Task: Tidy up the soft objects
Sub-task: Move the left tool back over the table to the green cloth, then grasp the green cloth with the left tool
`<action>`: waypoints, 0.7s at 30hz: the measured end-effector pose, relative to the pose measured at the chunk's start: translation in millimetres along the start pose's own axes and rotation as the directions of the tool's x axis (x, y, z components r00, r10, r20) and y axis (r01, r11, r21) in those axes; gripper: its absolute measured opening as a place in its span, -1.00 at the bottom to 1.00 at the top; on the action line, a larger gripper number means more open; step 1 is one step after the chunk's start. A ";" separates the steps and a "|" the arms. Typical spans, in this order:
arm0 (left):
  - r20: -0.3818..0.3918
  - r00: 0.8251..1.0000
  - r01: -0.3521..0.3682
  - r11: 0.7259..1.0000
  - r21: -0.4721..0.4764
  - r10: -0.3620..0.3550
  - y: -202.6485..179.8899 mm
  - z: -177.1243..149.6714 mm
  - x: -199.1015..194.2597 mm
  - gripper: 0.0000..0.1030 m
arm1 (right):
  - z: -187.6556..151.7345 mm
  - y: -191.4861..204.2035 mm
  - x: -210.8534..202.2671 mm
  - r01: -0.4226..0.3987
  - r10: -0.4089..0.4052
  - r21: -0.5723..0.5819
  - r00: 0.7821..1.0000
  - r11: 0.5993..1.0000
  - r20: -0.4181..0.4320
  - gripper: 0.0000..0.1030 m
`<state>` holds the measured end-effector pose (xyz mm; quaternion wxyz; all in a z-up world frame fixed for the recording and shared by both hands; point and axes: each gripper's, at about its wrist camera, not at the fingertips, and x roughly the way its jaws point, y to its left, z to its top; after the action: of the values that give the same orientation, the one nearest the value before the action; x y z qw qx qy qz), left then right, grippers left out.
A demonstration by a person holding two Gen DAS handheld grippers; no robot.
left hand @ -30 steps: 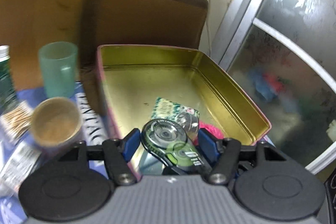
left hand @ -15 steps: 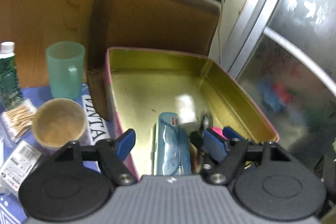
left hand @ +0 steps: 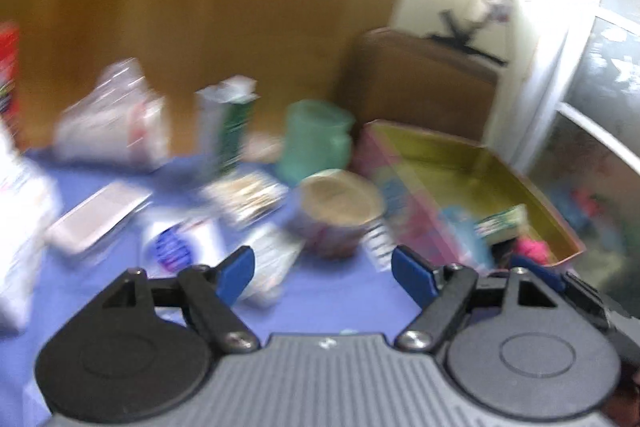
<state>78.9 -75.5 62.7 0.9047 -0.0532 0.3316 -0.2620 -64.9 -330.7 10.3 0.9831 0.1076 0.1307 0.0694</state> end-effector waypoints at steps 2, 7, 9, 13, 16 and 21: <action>-0.030 0.999 -0.028 0.999 -0.041 0.027 23.3 -11.7 -5.9 0.51 | -10.8 24.4 8.0 -0.102 0.098 -0.044 0.990 0.994 -0.099 0.31; -0.093 0.995 -0.031 0.993 -0.116 0.021 55.4 -39.0 -5.1 0.51 | -33.5 75.4 36.5 -0.229 0.179 -0.138 0.937 0.964 -0.300 0.44; -0.106 0.994 -0.030 0.990 -0.135 0.016 65.5 -46.4 -5.3 0.51 | -35.7 84.1 48.4 -0.236 0.179 -0.133 0.921 0.962 -0.346 0.47; -0.113 0.994 -0.010 0.987 -0.161 -0.008 73.6 -56.8 -6.9 0.51 | -42.3 102.4 63.2 -0.245 0.167 -0.154 0.902 0.957 -0.398 0.50; -0.108 0.994 0.000 0.986 -0.165 -0.018 76.6 -59.3 -9.9 0.53 | -44.7 114.0 68.7 -0.253 0.168 -0.158 0.893 0.954 -0.416 0.60; -0.115 0.993 0.016 0.984 -0.179 -0.037 76.9 -62.8 -8.0 0.55 | -46.3 132.5 78.5 -0.257 0.162 -0.197 0.903 0.946 -0.398 0.00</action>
<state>68.1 -0.7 -2.1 0.8717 -0.1228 0.4057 -0.2459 -16.7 -180.7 -21.9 0.9318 -0.0161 0.2952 0.2104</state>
